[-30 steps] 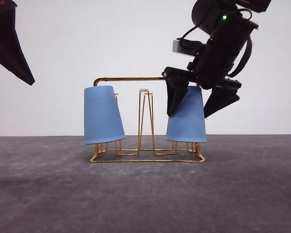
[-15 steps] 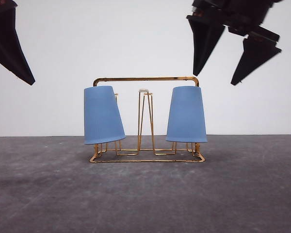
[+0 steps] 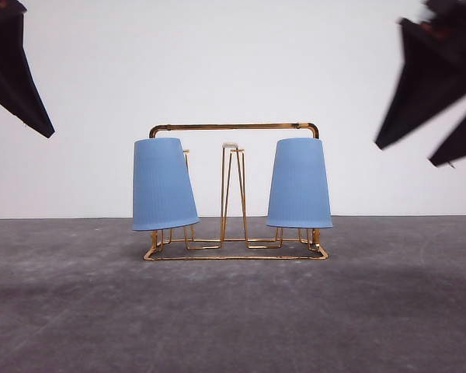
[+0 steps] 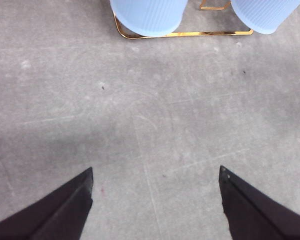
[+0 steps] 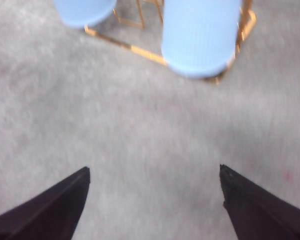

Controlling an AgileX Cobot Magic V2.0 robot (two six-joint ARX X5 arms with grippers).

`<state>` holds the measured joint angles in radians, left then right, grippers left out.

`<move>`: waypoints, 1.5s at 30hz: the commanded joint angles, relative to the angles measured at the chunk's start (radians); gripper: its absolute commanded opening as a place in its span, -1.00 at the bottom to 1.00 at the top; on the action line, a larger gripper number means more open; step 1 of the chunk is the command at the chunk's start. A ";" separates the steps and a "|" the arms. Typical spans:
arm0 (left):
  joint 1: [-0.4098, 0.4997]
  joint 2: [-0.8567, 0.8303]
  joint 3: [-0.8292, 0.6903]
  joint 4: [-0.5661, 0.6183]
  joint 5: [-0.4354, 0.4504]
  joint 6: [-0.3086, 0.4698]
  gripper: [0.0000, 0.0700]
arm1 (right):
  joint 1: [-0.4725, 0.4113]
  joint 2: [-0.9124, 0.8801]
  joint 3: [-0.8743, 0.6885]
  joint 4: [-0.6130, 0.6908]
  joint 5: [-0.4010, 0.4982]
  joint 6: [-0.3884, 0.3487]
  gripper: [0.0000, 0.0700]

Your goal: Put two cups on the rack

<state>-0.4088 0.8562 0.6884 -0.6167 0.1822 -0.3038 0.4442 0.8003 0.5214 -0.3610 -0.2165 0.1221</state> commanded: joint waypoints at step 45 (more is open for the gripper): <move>0.252 -0.560 -0.439 0.459 -0.032 0.368 -1.00 | 0.005 -0.083 -0.051 0.092 0.007 0.035 -0.95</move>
<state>-0.1735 0.3318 0.2723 -0.2002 0.1589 0.1166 0.4442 0.7113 0.4652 -0.2794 -0.2089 0.1570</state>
